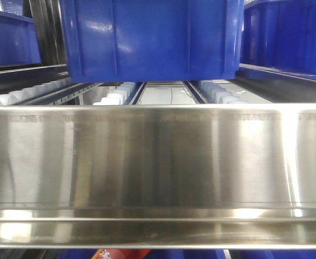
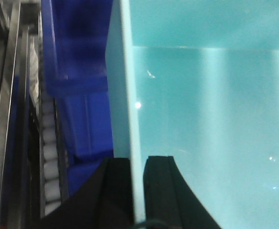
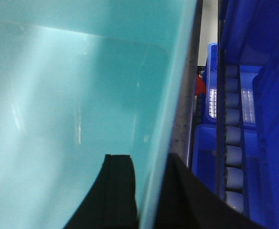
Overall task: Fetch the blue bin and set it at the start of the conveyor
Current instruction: 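Lift the teal bin with both grippers off the shelf rollers, then pull the held teal bin back from the shelf with both grippers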
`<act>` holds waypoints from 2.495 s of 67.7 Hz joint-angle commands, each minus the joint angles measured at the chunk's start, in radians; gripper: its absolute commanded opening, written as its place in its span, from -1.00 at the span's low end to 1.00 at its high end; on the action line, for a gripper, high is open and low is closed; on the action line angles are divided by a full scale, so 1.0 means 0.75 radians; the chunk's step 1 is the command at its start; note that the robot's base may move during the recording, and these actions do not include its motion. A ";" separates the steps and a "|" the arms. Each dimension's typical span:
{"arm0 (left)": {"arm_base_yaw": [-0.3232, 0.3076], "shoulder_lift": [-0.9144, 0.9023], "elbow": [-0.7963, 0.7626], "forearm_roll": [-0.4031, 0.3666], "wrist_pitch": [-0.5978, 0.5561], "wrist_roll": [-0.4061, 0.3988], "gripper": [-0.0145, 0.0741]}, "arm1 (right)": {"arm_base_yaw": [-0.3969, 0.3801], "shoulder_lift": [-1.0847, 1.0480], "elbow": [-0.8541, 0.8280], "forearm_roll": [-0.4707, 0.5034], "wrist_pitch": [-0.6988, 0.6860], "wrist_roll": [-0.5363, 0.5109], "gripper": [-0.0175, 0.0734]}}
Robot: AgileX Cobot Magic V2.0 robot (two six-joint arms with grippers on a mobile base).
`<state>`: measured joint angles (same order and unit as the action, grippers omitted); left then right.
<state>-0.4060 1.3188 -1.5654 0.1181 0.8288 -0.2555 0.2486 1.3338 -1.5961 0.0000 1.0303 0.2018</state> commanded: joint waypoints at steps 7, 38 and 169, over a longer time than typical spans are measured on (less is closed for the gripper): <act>-0.001 -0.015 -0.010 0.008 -0.172 0.013 -0.92 | -0.008 -0.025 -0.012 -0.028 -0.024 -0.025 -0.95; -0.001 -0.013 -0.010 0.008 -0.306 0.013 -0.92 | -0.008 -0.025 -0.012 -0.028 -0.029 -0.025 -0.95; -0.001 -0.006 -0.010 0.008 -0.304 0.013 -0.92 | -0.008 -0.025 -0.012 -0.028 -0.165 -0.025 -0.95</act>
<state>-0.4060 1.3240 -1.5639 0.1444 0.6592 -0.2371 0.2466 1.3258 -1.5961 -0.0109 0.9499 0.2075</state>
